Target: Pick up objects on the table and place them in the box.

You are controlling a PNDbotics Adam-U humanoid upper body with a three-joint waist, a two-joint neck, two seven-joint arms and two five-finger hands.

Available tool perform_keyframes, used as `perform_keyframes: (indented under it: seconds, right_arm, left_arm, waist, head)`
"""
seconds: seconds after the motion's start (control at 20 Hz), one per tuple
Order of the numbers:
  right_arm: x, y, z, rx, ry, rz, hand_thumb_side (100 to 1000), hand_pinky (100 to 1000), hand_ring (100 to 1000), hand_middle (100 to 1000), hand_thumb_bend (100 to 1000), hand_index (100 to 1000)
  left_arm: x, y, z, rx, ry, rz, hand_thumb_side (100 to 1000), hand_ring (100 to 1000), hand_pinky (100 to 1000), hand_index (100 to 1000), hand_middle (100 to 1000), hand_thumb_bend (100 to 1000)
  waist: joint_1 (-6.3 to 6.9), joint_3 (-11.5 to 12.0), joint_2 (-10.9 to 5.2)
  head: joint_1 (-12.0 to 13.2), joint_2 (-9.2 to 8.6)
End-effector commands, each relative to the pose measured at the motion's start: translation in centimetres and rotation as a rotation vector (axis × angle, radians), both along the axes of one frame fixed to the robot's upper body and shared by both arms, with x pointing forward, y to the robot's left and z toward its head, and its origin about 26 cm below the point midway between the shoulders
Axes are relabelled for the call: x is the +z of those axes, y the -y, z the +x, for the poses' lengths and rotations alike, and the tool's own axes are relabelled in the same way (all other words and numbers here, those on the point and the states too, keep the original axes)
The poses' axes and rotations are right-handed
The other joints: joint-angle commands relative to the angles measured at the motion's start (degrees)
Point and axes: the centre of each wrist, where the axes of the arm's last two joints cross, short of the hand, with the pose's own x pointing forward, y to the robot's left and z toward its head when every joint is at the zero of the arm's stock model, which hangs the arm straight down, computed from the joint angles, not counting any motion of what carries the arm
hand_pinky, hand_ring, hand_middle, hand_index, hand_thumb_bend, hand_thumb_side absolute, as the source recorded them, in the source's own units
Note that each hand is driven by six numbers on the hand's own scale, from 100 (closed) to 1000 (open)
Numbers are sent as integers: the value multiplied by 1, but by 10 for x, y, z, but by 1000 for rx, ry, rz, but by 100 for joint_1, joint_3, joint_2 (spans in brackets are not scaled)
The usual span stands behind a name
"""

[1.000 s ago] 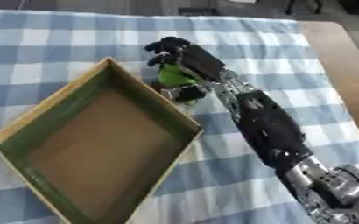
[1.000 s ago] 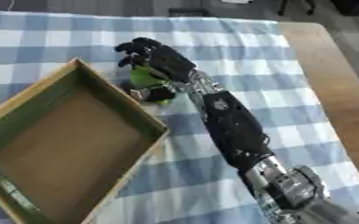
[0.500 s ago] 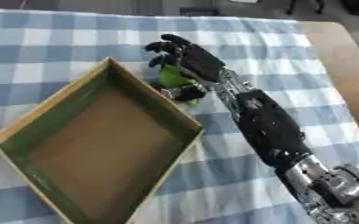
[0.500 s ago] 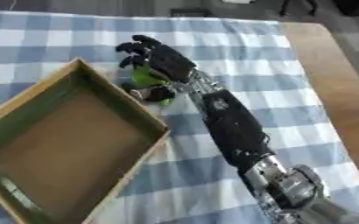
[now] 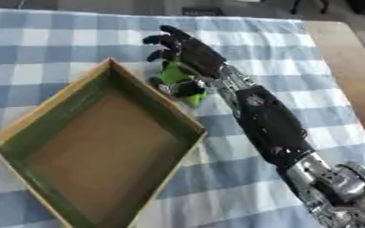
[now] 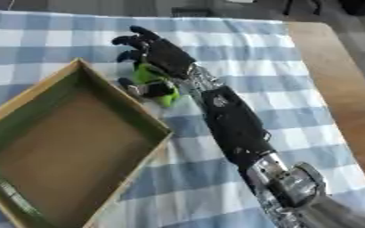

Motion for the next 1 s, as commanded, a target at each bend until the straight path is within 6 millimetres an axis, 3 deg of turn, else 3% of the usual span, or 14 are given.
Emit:
perform_keyframes:
  seconds: [0.05, 0.45, 0.7, 0.75, 0.8, 1.0]
  right_arm:
    - [12, 6, 4, 71, 62, 49, 616, 1000, 809, 866, 269, 747]
    - [-5, 7, 1, 56, 18, 36, 621, 1000, 804, 864, 235, 755]
    - [-22, 7, -2, 36, -31, 54, 599, 966, 808, 866, 134, 779]
    - [-26, 6, -4, 33, -44, 67, 609, 978, 807, 865, 161, 772]
    - [-28, 5, -4, 30, -52, 76, 590, 884, 807, 866, 100, 798]
    - [-28, 4, -5, 17, -39, 107, 533, 500, 757, 853, 100, 805]
  left_arm:
    - [9, 2, -2, -17, 28, 4, 721, 642, 194, 825, 708, 514]
    - [9, 2, -2, -16, 30, 5, 720, 642, 194, 825, 708, 513]
    - [8, 2, -3, -14, 29, 7, 718, 642, 188, 825, 708, 512]
    - [8, 2, -3, -13, 28, 7, 719, 641, 189, 825, 708, 512]
    - [8, 2, -3, -13, 28, 7, 717, 642, 188, 825, 708, 512]
    - [8, 1, -3, -12, 27, 8, 718, 642, 186, 825, 708, 512]
  waist:
    - [31, -1, -81]
    - [33, -10, -73]
    - [34, -21, -68]
    - [36, -23, -67]
    - [37, -25, -66]
    - [42, -36, -65]
  head:
    - [-104, -3]
    - [-126, -3]
    - [-132, -3]
    - [-134, -3]
    - [-137, -3]
    - [-152, -3]
